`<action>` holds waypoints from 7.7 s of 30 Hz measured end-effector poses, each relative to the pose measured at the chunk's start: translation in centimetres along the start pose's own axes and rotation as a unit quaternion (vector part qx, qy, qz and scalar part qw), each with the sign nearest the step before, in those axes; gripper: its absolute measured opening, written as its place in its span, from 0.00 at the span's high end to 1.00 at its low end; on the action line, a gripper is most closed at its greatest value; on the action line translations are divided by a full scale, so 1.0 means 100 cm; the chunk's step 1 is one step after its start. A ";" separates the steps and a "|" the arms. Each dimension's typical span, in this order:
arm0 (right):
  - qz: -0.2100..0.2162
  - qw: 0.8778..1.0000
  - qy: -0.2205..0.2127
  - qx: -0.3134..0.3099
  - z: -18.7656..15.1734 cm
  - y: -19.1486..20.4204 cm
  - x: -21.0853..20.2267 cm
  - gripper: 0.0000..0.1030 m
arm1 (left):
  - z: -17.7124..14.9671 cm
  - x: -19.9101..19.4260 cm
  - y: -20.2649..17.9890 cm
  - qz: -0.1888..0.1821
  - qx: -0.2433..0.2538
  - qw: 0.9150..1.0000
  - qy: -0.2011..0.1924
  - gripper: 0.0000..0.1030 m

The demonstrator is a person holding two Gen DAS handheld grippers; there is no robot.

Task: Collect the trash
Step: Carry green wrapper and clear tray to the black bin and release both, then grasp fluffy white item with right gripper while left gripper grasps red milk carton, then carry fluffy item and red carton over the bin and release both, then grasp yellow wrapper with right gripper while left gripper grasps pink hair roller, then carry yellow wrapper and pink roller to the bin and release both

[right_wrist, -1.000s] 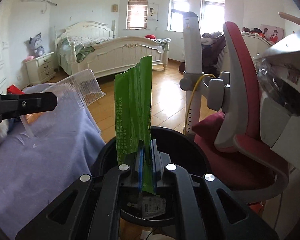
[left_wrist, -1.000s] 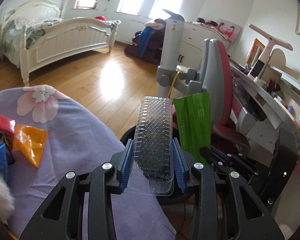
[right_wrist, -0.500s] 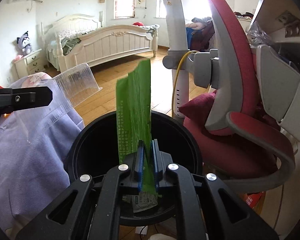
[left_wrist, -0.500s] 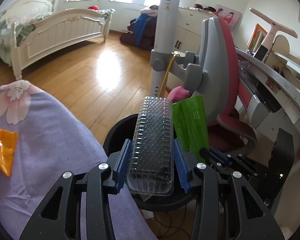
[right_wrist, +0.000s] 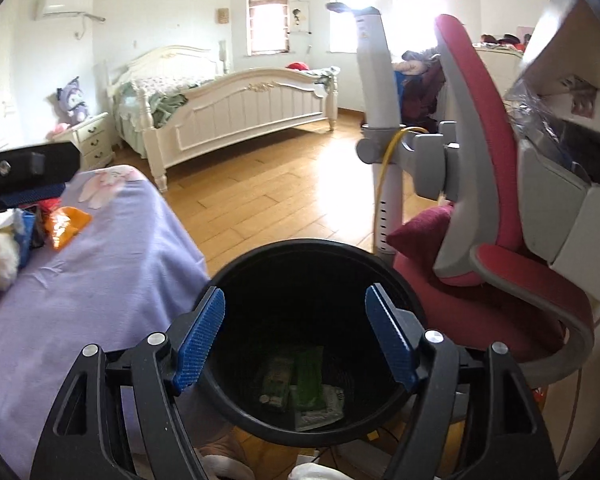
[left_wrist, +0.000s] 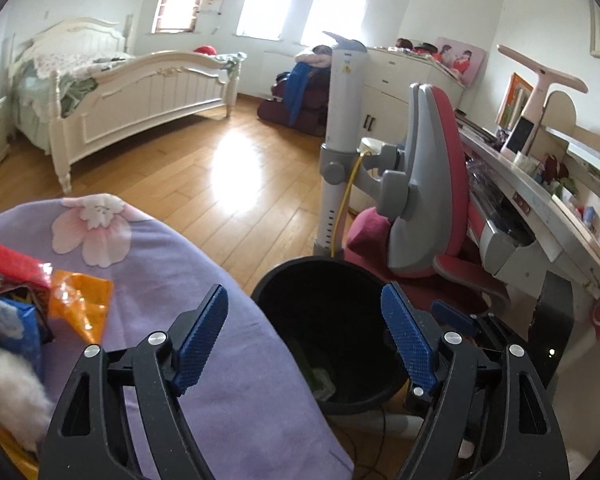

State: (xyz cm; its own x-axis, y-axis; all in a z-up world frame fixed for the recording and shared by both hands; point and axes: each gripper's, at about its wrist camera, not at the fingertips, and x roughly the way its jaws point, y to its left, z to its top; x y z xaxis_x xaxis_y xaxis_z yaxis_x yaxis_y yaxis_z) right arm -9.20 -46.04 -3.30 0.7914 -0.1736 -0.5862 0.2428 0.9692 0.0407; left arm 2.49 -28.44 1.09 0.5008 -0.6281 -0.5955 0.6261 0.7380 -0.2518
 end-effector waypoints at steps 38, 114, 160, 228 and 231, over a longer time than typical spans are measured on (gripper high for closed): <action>0.257 0.950 0.117 -0.137 0.044 0.298 0.040 0.24 | -0.096 -0.157 0.259 0.236 -0.103 0.966 0.021 0.15; -0.006 1.000 -0.010 0.010 -0.005 -0.030 0.027 0.66 | -0.013 0.089 -0.037 -0.064 0.016 0.996 0.066 0.49; 0.307 0.919 0.067 -0.238 0.013 0.244 -0.039 0.33 | -0.132 -0.173 0.227 0.197 -0.269 0.943 0.013 0.47; 0.118 0.993 0.001 0.022 0.023 0.047 -0.008 0.67 | -0.016 -0.050 0.045 0.015 -0.032 0.999 -0.028 0.71; 0.085 0.996 0.003 0.029 0.015 0.029 -0.001 0.66 | -0.012 -0.024 0.030 -0.012 -0.026 0.999 -0.021 0.71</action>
State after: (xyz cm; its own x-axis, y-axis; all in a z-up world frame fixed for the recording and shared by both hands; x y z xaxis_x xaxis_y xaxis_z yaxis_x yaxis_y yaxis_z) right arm -7.78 -43.43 -1.91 0.8199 -0.0071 -0.5725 0.1386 0.9726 0.1865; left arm 2.41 -24.40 0.85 0.5117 -0.6550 -0.5561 0.6065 0.7338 -0.3062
